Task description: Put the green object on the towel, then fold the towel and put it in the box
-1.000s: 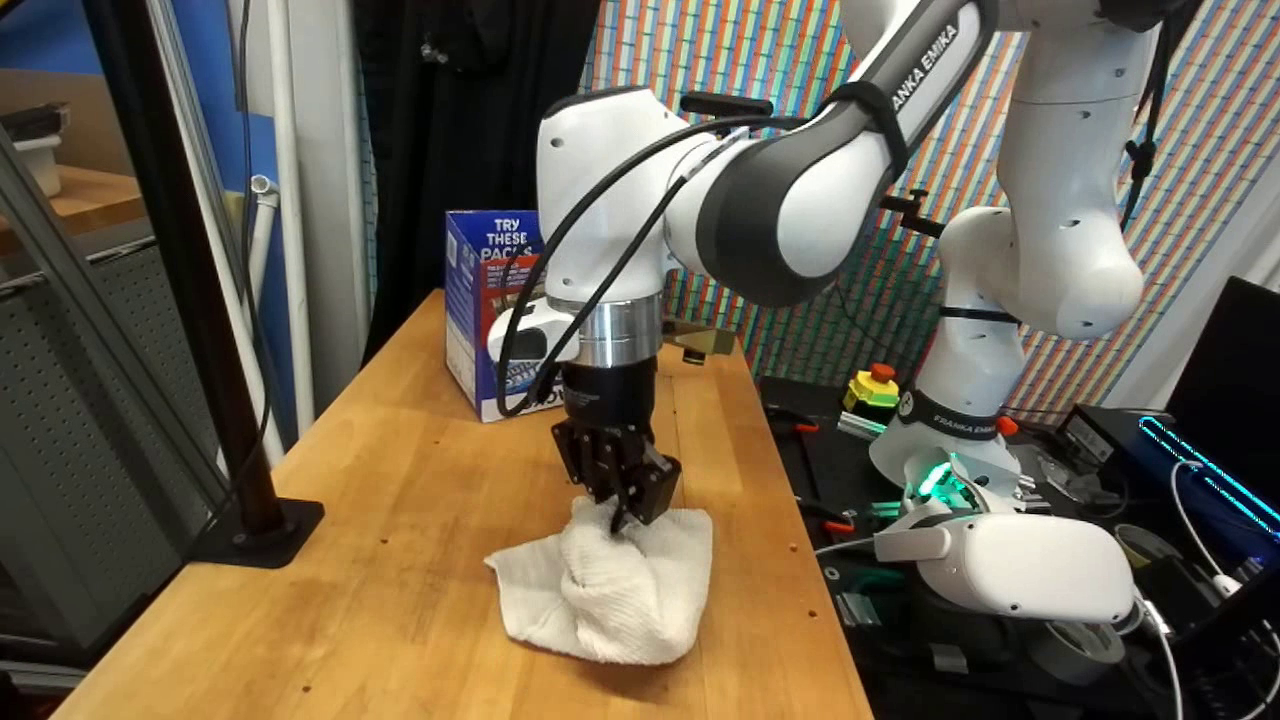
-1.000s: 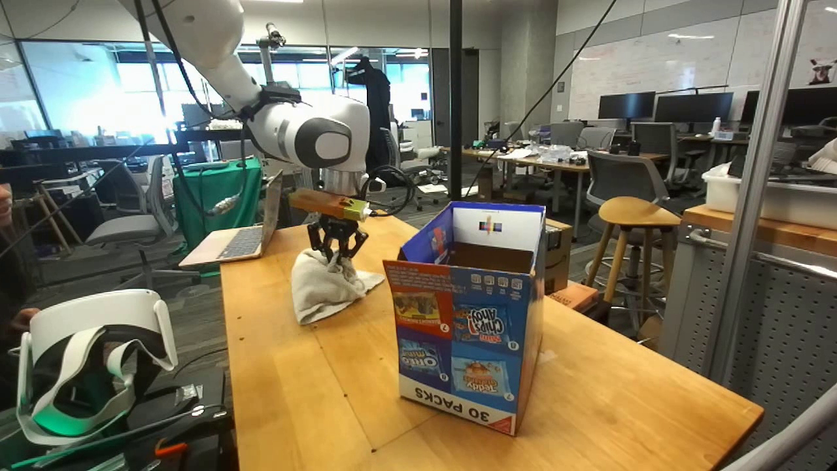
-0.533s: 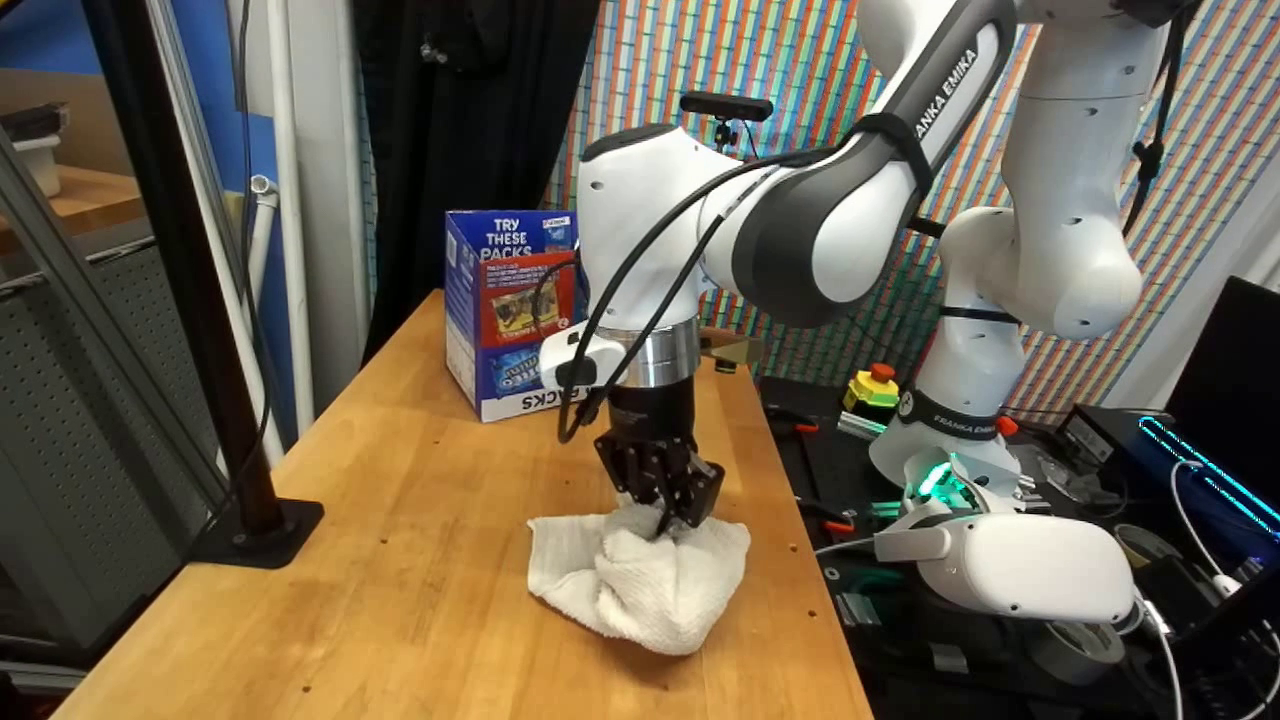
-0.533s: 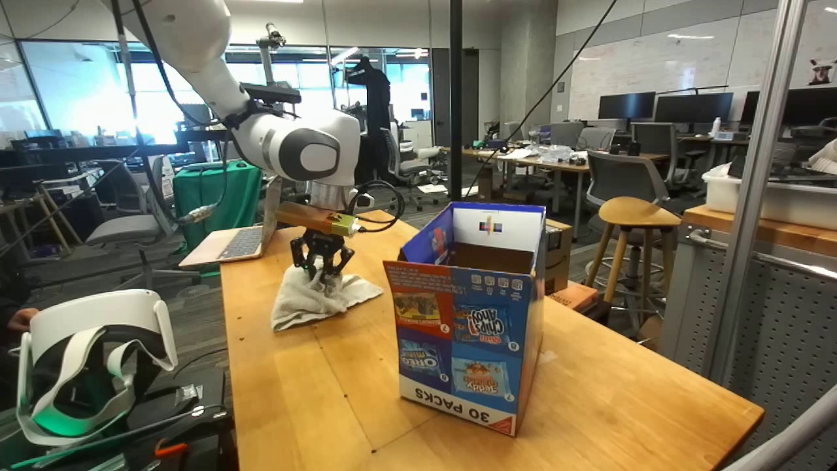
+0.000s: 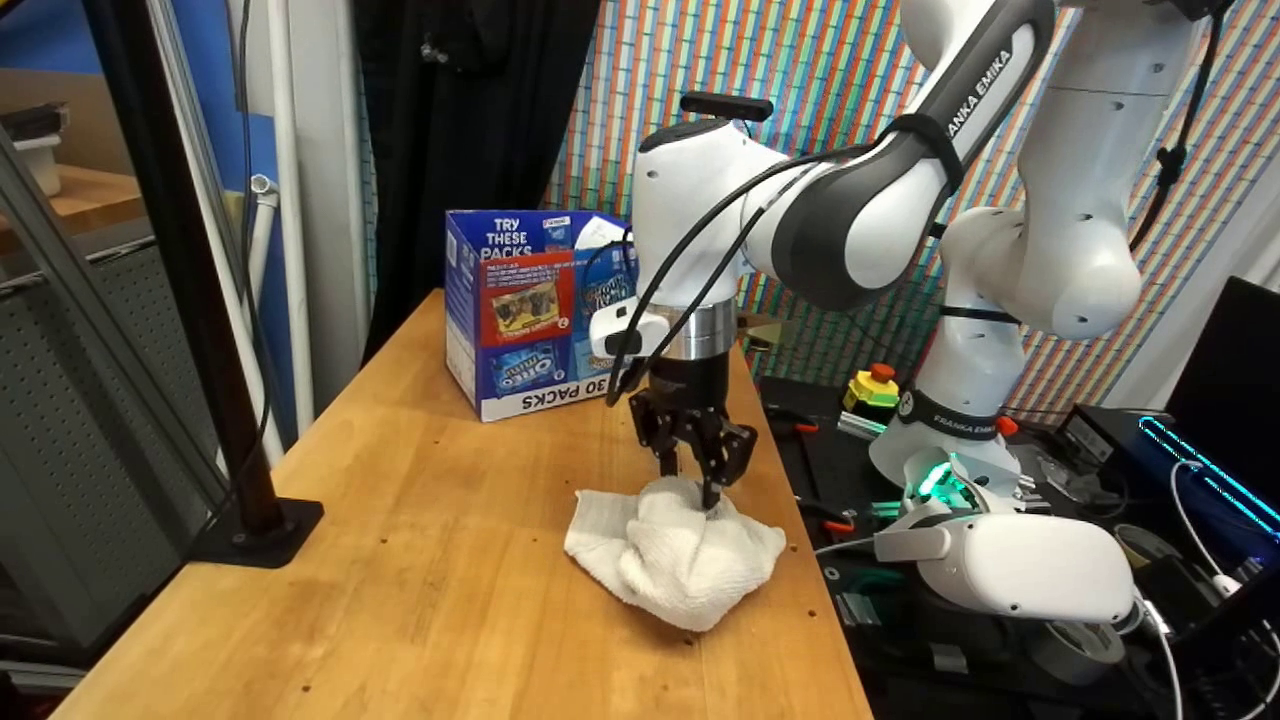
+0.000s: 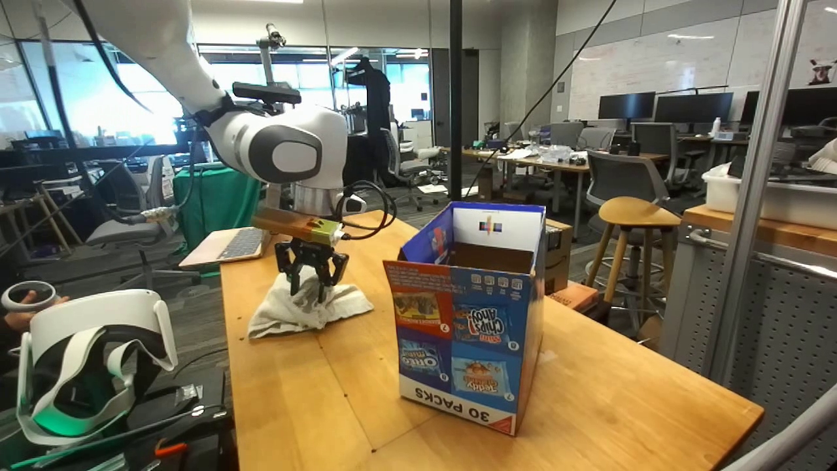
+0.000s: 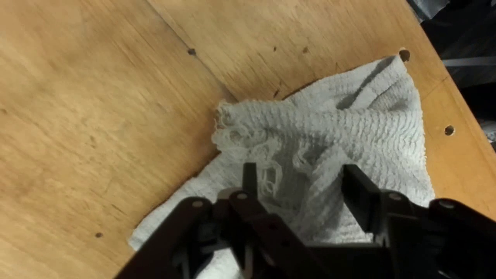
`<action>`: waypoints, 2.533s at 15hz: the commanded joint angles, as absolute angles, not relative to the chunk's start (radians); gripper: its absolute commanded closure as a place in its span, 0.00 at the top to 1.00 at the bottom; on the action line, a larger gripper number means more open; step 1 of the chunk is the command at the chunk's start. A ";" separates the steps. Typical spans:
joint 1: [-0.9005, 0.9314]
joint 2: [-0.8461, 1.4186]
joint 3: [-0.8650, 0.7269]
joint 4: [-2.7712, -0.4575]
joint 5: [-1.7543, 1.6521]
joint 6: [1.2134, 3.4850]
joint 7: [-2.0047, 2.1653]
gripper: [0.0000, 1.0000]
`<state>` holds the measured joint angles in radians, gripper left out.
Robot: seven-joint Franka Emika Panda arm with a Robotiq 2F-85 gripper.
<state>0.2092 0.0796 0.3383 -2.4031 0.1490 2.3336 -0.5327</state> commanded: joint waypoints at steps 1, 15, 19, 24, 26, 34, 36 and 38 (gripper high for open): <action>0.204 -0.120 0.305 -2.525 0.270 2.384 -0.599 0.90; 0.572 -0.301 0.345 -2.625 0.271 2.644 -0.730 1.00; 0.553 -0.202 0.369 -2.575 0.070 2.686 -0.684 1.00; 0.508 -0.064 0.377 -2.476 -0.076 2.599 -0.642 1.00; 0.491 -0.018 0.379 -2.437 -0.097 2.571 -0.627 1.00; 0.428 0.090 0.376 -2.389 -0.187 2.519 -0.558 1.00; 0.419 0.103 0.379 -2.390 -0.191 2.515 -0.553 1.00; 0.414 0.111 0.382 -2.393 -0.191 2.518 -0.547 1.00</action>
